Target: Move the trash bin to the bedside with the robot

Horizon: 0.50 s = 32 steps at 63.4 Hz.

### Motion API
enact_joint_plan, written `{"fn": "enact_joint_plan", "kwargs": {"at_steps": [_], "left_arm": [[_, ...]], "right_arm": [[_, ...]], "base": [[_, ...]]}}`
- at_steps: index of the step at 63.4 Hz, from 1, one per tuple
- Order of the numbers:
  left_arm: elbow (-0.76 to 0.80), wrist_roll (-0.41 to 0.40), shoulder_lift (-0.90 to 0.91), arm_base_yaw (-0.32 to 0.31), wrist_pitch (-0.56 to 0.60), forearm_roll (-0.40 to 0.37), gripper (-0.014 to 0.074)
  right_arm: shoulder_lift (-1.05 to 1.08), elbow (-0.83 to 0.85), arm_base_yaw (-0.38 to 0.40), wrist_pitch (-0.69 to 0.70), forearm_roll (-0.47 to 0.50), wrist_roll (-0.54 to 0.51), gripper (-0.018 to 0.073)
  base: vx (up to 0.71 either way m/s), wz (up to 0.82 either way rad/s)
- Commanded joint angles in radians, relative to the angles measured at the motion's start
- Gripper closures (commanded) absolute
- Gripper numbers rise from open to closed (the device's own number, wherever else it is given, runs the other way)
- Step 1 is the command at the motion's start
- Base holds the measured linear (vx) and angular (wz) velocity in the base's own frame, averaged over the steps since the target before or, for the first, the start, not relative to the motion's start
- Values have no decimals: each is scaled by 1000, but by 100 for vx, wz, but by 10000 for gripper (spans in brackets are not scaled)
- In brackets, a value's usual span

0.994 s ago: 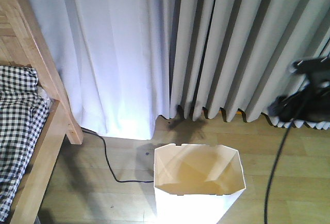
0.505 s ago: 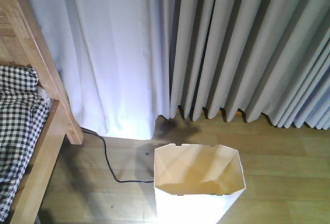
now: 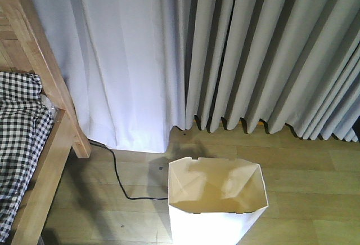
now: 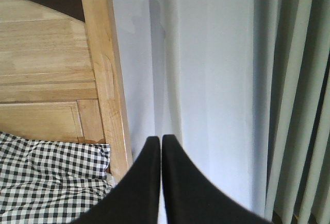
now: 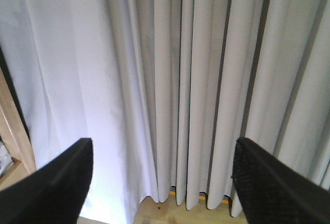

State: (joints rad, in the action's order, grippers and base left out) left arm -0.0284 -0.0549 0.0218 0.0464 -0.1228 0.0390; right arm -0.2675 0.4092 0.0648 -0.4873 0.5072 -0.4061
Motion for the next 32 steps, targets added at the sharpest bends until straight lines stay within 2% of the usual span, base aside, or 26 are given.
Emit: {"fn": "enact_joint_plan", "kwargs": {"at_steps": [1,12,18,25,32], "left_arm": [[21,-4,4,0,72,-5,603],[21,-4,4,0,72,-5,603],[21,-4,4,0,72,-5,603],[21,-4,4,0,72,-5,603],[21,-4,4,0,72,-5,603]], "right_arm": [[-11,27,0,76,24,-2,20],[-11,27,0,52,55,-1,20],[-11,27,0,56,50,-1,60],[-11,27,0,57,50,-1,222],[-11,27,0,57,50,-1,466]], "base": [[0,0],[0,0],[0,0],[0,0],[0,0]]}}
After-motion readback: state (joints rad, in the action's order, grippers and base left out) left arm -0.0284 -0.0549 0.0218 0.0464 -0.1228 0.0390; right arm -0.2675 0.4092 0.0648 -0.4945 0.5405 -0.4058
